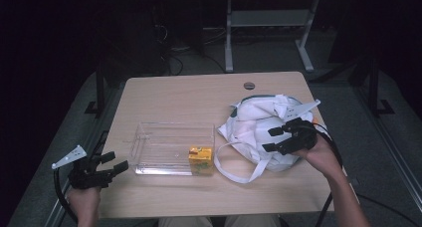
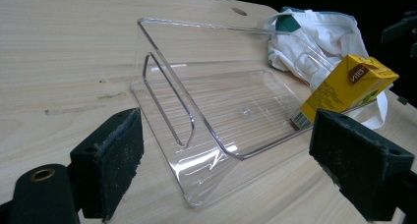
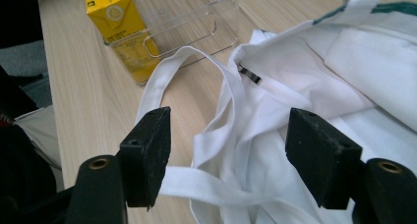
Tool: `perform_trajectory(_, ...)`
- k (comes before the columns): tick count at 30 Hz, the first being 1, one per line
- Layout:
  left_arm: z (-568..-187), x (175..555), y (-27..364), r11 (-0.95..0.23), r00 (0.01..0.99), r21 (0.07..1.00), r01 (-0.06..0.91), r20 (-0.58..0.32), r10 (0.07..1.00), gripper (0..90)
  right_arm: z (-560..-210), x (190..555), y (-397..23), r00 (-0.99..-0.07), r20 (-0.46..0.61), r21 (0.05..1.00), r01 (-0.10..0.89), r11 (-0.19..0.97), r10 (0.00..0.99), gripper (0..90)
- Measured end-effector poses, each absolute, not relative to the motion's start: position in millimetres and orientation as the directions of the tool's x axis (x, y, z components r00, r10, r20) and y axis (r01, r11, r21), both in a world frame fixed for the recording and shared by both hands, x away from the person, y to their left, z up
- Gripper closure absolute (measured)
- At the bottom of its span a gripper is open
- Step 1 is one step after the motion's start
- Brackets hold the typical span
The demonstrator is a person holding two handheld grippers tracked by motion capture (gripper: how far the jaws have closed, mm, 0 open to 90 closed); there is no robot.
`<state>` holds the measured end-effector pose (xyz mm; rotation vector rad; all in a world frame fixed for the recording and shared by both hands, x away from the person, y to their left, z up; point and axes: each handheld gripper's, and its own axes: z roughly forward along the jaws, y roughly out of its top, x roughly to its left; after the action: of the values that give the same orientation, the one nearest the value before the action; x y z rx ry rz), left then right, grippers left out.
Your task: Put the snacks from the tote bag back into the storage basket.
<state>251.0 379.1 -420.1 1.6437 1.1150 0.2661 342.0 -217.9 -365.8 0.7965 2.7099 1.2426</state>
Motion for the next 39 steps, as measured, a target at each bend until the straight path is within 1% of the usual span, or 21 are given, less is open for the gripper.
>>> perform_trajectory(17,-420,251,377,-0.001,0.544,0.849,0.528,-0.338,0.768,12.7,-390,316,-261,-0.825,0.179,0.729,0.478,0.491,0.537,32.8)
perform_trajectory(35,-420,251,376,-0.016,0.558,0.852,0.523,-0.327,0.763,12.7,-406,285,-279,-0.808,0.176,0.741,0.484,0.465,0.562,32.1)
perform_trajectory(39,-420,251,376,-0.018,0.561,0.855,0.518,-0.324,0.762,12.6,-408,279,-282,-0.802,0.162,0.747,0.48,0.46,0.575,32.3)
